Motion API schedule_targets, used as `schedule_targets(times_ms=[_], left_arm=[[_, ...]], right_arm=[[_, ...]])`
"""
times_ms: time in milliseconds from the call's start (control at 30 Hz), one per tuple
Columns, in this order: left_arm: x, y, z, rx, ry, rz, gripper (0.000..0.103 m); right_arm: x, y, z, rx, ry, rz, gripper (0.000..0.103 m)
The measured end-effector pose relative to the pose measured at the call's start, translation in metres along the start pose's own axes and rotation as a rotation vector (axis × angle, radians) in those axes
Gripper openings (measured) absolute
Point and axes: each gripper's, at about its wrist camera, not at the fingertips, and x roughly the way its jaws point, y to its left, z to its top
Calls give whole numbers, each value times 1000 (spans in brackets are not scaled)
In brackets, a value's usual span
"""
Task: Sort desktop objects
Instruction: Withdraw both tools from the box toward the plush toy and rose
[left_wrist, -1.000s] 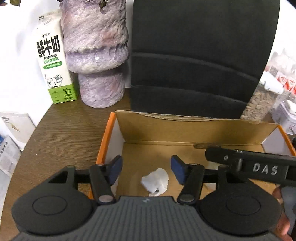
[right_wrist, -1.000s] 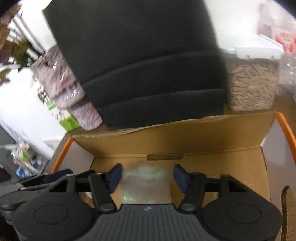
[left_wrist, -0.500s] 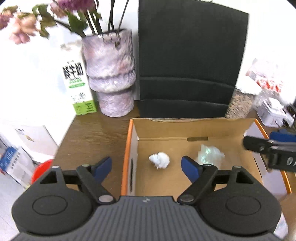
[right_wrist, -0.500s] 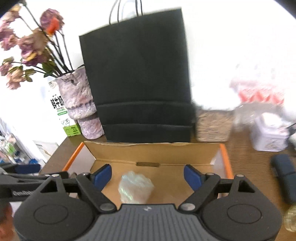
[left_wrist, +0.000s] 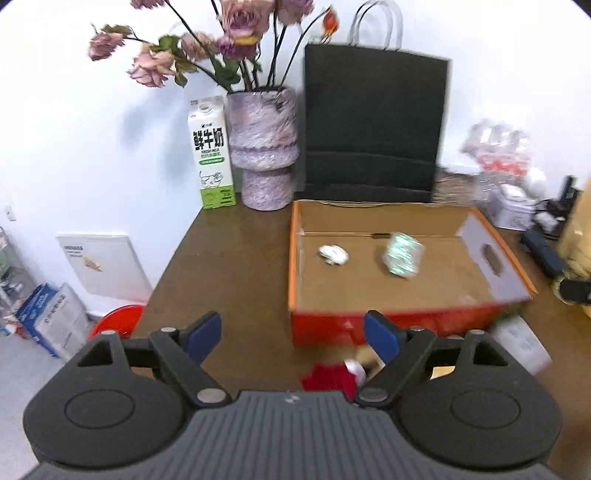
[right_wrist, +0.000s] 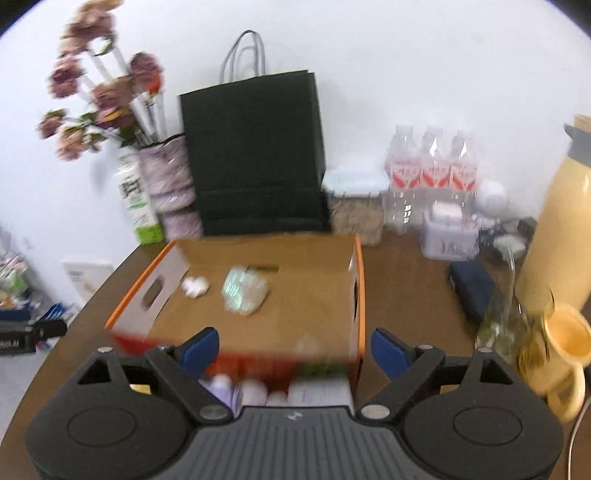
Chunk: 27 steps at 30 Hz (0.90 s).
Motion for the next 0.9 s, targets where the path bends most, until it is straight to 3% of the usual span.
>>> schedule_targets(times_ms=[300, 500, 667, 733, 900], left_arm=[[-78, 3, -128, -59, -108, -26, 93], [-113, -15, -192, -25, -91, -90, 93], [-145, -26, -236, -14, -126, 11, 97], [-160, -37, -257, -6, -163, 71, 97], [-182, -65, -288, 129, -239, 96, 97]], right_arm=[[-67, -8, -121, 57, -20, 26, 90], [-102, 1, -194, 127, -33, 24, 90], [-142, 27, -250, 127, -101, 20, 90], [-154, 39, -269, 61, -129, 11, 90], [-168, 56, -296, -114, -147, -29, 91]])
